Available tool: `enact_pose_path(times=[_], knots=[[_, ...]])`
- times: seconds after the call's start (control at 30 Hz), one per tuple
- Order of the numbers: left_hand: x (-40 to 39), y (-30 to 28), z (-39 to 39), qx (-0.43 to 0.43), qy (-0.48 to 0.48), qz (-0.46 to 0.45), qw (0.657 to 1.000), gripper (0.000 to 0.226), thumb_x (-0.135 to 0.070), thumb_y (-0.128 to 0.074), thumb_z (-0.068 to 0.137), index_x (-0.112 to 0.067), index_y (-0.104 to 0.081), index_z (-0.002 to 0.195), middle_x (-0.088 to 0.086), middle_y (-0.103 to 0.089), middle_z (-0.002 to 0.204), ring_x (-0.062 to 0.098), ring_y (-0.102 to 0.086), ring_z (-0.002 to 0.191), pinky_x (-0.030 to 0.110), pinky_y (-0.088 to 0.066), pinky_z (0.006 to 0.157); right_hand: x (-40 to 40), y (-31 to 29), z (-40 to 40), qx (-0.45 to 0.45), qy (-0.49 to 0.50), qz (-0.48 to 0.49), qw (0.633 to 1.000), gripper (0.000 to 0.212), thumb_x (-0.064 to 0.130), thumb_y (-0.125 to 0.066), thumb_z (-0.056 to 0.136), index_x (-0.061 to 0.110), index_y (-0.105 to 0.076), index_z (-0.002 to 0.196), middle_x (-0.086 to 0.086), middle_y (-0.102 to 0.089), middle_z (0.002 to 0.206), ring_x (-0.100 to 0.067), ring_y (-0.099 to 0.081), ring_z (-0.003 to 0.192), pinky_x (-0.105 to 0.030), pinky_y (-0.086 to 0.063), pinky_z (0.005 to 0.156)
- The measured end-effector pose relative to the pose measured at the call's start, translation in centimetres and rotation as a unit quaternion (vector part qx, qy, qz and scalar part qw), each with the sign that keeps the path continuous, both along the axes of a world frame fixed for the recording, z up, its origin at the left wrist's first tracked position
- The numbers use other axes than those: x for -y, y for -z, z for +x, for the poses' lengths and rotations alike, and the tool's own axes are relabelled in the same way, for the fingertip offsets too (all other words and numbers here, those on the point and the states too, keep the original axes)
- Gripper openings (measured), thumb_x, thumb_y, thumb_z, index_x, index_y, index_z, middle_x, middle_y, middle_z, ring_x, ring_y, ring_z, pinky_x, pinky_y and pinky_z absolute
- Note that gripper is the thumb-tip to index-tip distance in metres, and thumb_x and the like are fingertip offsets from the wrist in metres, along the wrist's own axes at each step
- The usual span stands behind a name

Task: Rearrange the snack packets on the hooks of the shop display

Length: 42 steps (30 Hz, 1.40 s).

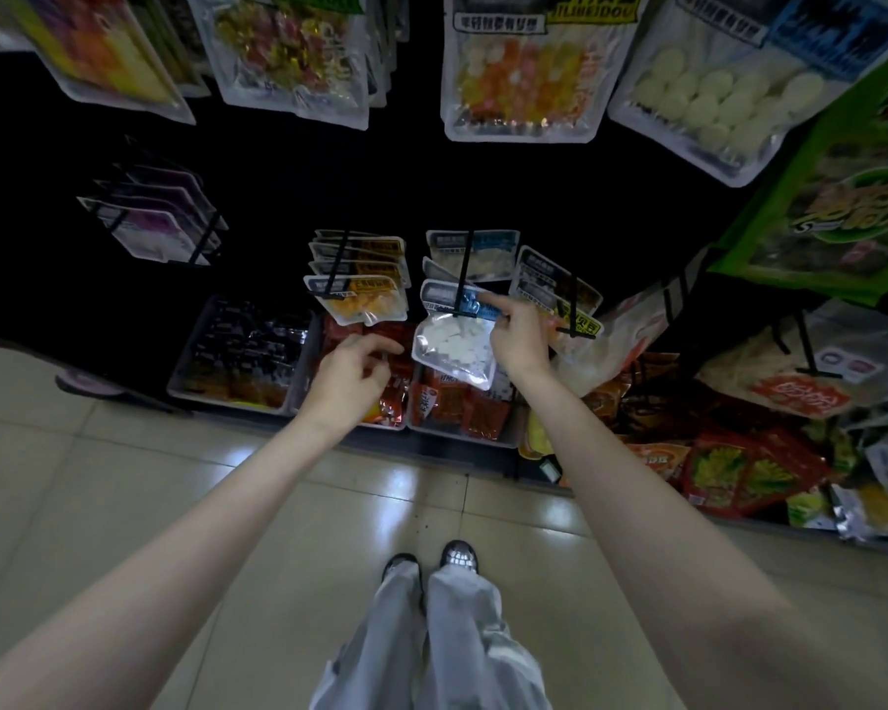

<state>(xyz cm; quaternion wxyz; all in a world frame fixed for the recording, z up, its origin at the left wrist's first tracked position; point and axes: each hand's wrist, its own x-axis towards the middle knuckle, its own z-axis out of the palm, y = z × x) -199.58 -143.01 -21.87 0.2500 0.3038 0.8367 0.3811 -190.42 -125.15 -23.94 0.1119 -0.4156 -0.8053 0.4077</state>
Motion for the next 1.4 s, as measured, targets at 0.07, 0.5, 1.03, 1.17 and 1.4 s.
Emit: enact_pose_path(times=[0.07,0.5,1.03,1.17,1.4], knots=[[0.0,0.1,0.2,-0.003,-0.001,0.003,1.0,0.026,0.001,-0.048,0.089,-0.015,-0.063,0.104,0.011,-0.058,0.1,0.009,-0.053,0.071,0.015,-0.042,0.058,-0.4,0.2,-0.7,0.03,-0.014,0.01,0.999,0.058,-0.015,-0.039,0.087,0.017,-0.052,0.133,-0.012,-0.05,0.136,-0.019,-0.056,0.082,-0.028,-0.047,0.064],[-2.4,0.0,0.8,-0.014,0.017,0.012,1.0,0.027,0.001,-0.049,0.089,-0.011,-0.065,0.108,0.007,-0.061,0.112,0.019,-0.059,0.097,0.024,-0.045,0.081,-0.6,-4.7,6.9,-0.085,-0.019,0.192,0.977,0.043,-0.014,-0.044,0.082,0.0,-0.057,0.12,-0.019,-0.043,0.127,-0.027,-0.039,0.126,-0.013,-0.021,0.105],[-1.9,-1.0,2.0,-0.039,0.073,-0.003,0.997,0.027,0.002,-0.048,0.089,-0.012,-0.064,0.105,0.001,-0.055,0.097,0.004,-0.053,0.074,0.006,-0.038,0.061,-6.8,-0.5,8.3,0.059,0.022,0.079,0.995,0.033,0.001,-0.047,0.092,0.011,-0.063,0.119,-0.012,-0.063,0.119,-0.03,-0.058,0.107,-0.038,-0.047,0.09],[-2.9,-0.9,2.7,-0.026,0.079,0.006,0.996,0.028,0.004,-0.048,0.088,-0.01,-0.064,0.105,0.002,-0.056,0.094,-0.002,-0.049,0.067,0.003,-0.036,0.058,-6.3,-2.1,10.4,0.069,-0.019,0.024,0.997,0.026,-0.002,-0.048,0.093,0.002,-0.06,0.116,-0.015,-0.06,0.117,-0.03,-0.053,0.113,-0.029,-0.04,0.083],[-5.9,-2.3,5.2,-0.014,0.137,0.036,0.99,0.038,-0.003,-0.05,0.09,-0.015,-0.051,0.126,0.005,-0.056,0.124,0.015,-0.055,0.097,0.025,-0.046,0.082,-4.8,-6.2,13.6,0.002,-0.053,-0.125,0.991,0.019,0.0,-0.046,0.095,0.014,-0.057,0.092,0.012,-0.057,0.087,-0.004,-0.055,0.082,-0.006,-0.043,0.058]])
